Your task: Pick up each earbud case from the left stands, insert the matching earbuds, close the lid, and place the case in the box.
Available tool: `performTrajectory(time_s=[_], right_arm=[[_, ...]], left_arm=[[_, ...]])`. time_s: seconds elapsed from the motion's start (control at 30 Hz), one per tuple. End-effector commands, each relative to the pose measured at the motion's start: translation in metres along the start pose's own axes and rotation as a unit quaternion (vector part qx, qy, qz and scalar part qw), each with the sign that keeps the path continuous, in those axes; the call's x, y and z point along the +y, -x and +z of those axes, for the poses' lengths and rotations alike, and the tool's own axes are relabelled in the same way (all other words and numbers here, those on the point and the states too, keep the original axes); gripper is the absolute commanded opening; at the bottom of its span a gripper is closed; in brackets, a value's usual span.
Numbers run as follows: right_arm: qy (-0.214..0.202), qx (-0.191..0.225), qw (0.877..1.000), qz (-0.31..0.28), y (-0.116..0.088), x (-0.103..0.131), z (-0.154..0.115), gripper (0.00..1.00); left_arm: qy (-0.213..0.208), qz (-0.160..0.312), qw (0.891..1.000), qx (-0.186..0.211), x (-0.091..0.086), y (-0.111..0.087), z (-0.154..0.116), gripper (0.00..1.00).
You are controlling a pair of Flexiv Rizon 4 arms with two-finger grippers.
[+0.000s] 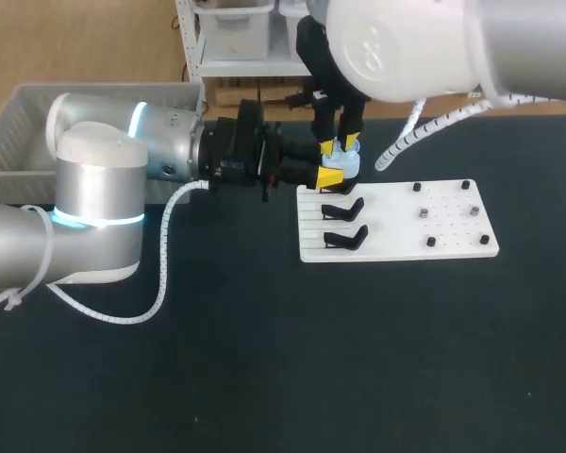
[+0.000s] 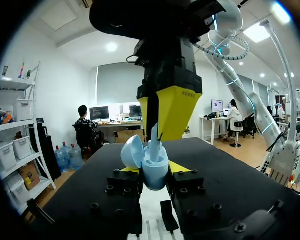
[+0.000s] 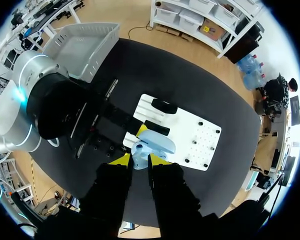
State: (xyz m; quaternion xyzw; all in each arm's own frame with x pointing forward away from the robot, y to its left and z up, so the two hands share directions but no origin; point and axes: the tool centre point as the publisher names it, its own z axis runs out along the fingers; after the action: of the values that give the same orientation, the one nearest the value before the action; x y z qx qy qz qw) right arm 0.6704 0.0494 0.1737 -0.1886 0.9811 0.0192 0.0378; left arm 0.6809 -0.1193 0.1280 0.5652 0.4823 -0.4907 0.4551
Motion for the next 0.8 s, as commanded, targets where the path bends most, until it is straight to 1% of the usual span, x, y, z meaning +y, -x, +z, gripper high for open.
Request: performTrajectory(time_s=[0.03, 0.63, 0.67, 0.7, 0.73, 0.77, 0.8], right_arm=[[-0.001, 0.001, 1.000, 0.000, 0.002, 0.000, 0.001, 0.00], [-0.012, 0.009, 1.000, 0.002, 0.007, -0.001, 0.010, 0.00], [-0.010, 0.011, 1.000, 0.000, 0.007, -0.001, 0.010, 0.02], [-0.010, 0.011, 1.000, 0.000, 0.006, -0.001, 0.009, 0.25], [-0.008, 0.011, 1.000, 0.000, 0.005, -0.001, 0.007, 0.68], [-0.001, 0.012, 1.000, 0.000, 0.003, -0.001, 0.003, 1.00], [0.006, 0.012, 1.000, -0.002, 0.001, -0.001, -0.001, 1.00]], left_arm=[[0.002, 0.002, 1.000, -0.001, -0.001, -0.001, 0.000, 0.00], [0.002, 0.002, 1.000, -0.001, -0.001, -0.001, 0.000, 0.00], [0.002, 0.002, 1.000, -0.001, -0.001, -0.001, 0.000, 0.00], [0.002, 0.002, 1.000, -0.001, -0.001, -0.001, 0.000, 0.00], [0.002, 0.002, 1.000, -0.001, -0.001, -0.001, 0.000, 0.00], [0.002, 0.002, 1.000, -0.001, -0.001, -0.001, 0.000, 0.00], [0.002, 0.002, 1.000, -0.001, -0.001, -0.001, 0.000, 0.00]])
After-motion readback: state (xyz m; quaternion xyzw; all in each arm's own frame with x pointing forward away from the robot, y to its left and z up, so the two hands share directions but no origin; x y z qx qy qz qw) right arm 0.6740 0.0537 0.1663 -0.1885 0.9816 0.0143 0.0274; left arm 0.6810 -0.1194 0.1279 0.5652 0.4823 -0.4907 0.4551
